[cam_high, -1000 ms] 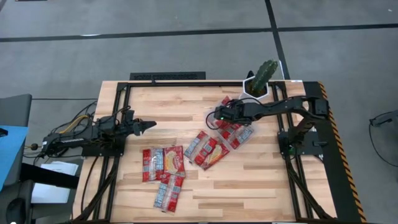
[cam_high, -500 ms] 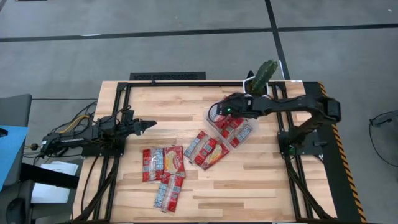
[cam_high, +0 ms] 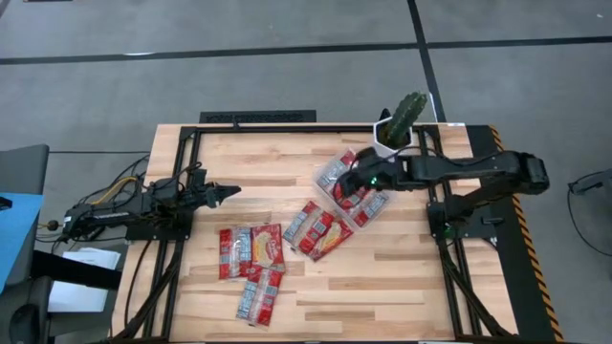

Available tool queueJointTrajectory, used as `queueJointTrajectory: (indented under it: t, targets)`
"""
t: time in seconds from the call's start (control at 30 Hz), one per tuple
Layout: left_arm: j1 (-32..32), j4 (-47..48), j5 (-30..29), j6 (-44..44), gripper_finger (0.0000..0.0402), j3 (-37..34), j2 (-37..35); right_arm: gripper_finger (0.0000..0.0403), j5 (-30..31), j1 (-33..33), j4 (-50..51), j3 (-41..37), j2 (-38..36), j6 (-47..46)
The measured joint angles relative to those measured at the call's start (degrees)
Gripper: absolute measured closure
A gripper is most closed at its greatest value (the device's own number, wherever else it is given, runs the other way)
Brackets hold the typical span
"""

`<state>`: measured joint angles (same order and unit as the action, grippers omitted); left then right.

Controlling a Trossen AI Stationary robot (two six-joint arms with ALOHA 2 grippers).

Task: Sort popcorn bags into baskets
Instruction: Put the red popcorn pack into the transparent bin

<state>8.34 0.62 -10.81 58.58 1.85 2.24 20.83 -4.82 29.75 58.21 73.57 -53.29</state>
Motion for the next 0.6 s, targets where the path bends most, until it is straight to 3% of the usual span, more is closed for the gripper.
queueJointTrajectory:
  t: [0.13, 0.33, 0.6]
  targets:
    - [0.00, 0.00, -0.04, 1.09, 0.0153, 0.00, 0.00, 0.0133, 7.66, -3.07, 9.09, 0.77, 2.56, 0.03]
    - [-0.02, 0.00, -0.61, 1.19, 0.0153, 0.00, 0.00, 0.0144, 3.51, -9.21, 11.09, 0.79, 10.53, 5.87]
    - [-0.02, -0.15, -2.35, 1.19, 0.0153, 0.00, 0.00, 0.0180, 0.81, -14.03, 6.03, 0.79, 19.90, 10.06]
